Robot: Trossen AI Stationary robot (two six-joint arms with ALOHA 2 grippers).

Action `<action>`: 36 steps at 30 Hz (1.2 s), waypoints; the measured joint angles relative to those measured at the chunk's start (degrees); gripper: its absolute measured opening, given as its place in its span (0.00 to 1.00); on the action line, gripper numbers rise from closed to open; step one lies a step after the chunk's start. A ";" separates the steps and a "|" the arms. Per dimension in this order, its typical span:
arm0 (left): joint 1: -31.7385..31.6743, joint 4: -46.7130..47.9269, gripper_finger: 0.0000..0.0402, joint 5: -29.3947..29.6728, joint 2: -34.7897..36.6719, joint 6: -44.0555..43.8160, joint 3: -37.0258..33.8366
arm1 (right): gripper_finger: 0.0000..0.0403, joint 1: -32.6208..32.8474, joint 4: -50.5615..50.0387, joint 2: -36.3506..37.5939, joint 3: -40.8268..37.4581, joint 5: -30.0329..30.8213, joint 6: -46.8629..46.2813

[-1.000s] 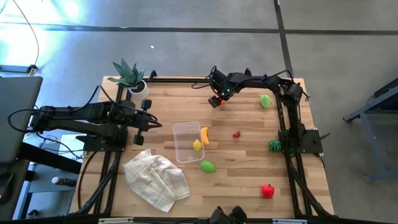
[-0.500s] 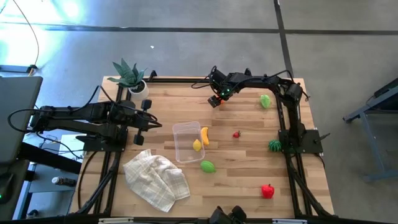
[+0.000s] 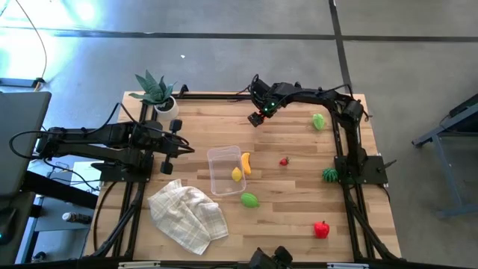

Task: Pick and placing Produce into tupperware
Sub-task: Put the orange pumpkin into the transparent bin

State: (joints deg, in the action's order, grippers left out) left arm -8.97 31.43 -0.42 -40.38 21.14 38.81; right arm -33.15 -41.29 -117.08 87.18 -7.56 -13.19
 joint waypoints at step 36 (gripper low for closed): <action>0.00 -0.01 0.01 -0.01 0.00 0.01 0.00 | 0.59 28.81 -9.99 0.04 24.29 -4.01 19.61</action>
State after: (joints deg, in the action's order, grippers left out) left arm -8.97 31.42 -0.43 -40.38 21.15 38.81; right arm -4.35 -51.28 -117.03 111.47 -11.57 6.42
